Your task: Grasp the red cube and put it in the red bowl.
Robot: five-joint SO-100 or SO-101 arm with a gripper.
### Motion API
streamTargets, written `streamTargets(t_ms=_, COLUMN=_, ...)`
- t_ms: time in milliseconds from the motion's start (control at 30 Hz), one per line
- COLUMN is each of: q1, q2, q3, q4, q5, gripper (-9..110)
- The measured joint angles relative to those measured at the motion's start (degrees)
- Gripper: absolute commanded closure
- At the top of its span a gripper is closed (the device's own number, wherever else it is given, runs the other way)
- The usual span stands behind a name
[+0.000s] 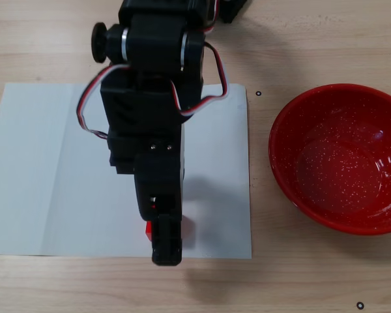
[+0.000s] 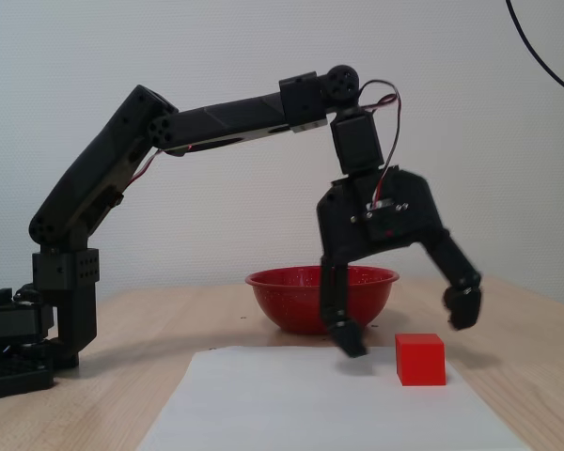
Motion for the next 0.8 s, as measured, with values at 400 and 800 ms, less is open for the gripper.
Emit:
streamTargets(t_ms=400, q1=-0.18, q2=-3.08, q3=-2.29, q4=0.00, q5=1.23, gripper=60)
streamTargets(t_ms=800, q1=-1.14, q2=-5.10, q3=-4.22, q4=-0.44, q5=1.32, gripper=61)
